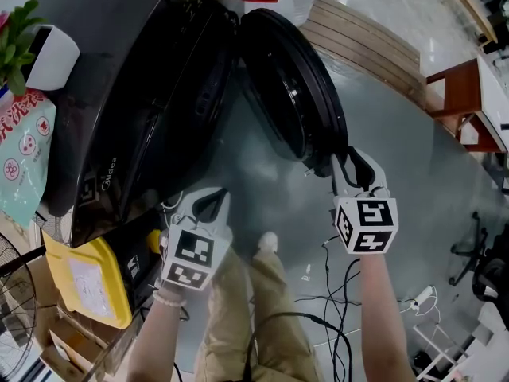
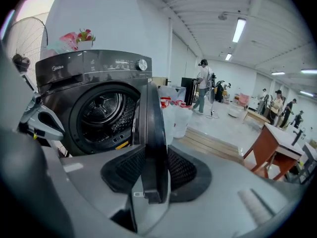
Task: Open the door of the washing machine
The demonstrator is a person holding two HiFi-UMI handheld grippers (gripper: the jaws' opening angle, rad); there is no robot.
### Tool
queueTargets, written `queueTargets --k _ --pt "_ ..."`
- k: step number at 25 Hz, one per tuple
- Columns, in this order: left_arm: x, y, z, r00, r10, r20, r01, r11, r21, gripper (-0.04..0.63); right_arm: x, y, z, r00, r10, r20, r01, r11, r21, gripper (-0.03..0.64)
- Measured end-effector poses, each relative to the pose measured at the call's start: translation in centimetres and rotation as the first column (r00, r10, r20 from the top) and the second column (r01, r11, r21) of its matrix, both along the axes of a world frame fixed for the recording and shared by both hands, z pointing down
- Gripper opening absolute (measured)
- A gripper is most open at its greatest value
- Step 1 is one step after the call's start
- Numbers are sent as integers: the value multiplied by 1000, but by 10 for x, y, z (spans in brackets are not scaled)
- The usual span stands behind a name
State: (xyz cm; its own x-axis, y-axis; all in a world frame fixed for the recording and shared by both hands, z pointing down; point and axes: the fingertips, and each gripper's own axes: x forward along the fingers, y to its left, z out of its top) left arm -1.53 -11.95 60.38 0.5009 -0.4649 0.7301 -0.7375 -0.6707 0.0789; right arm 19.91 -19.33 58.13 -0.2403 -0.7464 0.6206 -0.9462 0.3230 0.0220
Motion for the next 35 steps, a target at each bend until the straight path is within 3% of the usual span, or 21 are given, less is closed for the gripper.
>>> queueTargets --k 5,10,14,17,21,26,35 --pt "-1 -2 -4 1000 3 -5 -3 1000 9 -8 29 -12 1 993 99 -63 -97 995 26 135" --pt "-3 -4 -18 1000 19 -20 -19 1000 25 -7 51 -20 -5 981 184 -59 -184 983 19 135" --pt "-7 -4 -43 999 28 -27 -27 999 41 -6 42 -5 -23 987 142 -80 -142 990 5 134" --pt "-8 -2 -70 998 49 -32 -47 997 60 -6 23 15 -42 993 106 -46 -107 994 -11 133" --pt "-10 4 -114 996 78 -38 -75 994 82 -6 -7 47 -76 998 67 17 -67 998 -19 75" --pt "-11 7 -174 993 101 -55 -93 985 143 -6 -40 78 -129 997 15 77 -16 1000 12 23" --pt "-34 40 -264 992 106 -66 -89 971 223 -7 -73 113 -227 989 -52 139 39 994 100 20"
